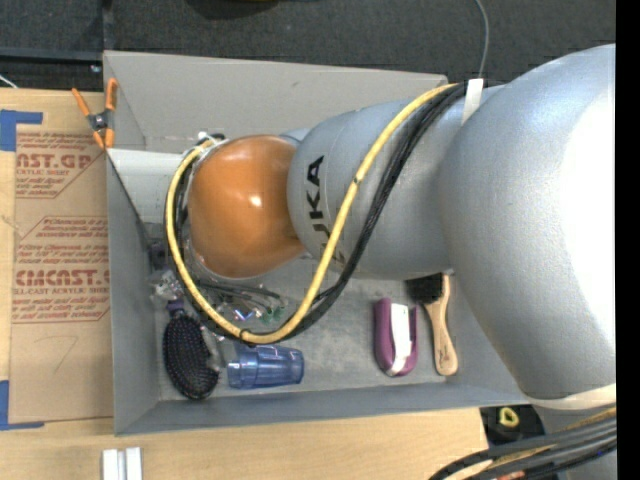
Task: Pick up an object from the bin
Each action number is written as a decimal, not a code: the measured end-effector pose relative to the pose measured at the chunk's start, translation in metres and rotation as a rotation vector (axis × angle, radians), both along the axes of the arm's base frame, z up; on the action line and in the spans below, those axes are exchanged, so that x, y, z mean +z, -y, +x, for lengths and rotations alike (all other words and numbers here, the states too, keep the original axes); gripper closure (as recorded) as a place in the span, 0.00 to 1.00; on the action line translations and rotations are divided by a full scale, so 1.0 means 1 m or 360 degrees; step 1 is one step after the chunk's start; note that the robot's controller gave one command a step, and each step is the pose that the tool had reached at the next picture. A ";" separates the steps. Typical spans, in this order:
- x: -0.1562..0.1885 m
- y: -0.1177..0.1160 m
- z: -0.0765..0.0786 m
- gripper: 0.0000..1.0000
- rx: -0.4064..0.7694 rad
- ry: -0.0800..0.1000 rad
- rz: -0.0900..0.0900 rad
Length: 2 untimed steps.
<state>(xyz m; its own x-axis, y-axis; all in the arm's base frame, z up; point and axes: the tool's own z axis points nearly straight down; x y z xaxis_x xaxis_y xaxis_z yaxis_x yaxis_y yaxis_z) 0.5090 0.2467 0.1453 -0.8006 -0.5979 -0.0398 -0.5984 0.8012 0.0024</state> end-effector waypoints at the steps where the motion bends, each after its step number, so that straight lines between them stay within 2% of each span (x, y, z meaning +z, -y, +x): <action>1: -0.011 0.001 0.001 0.00 0.0074 0.0001 -0.0003; 2: 0.066 0.039 0.002 1.00 0.0450 0.0018 -0.0009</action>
Offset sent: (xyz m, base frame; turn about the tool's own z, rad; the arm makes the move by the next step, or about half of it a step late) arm 0.0012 -0.0401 0.0657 -0.2844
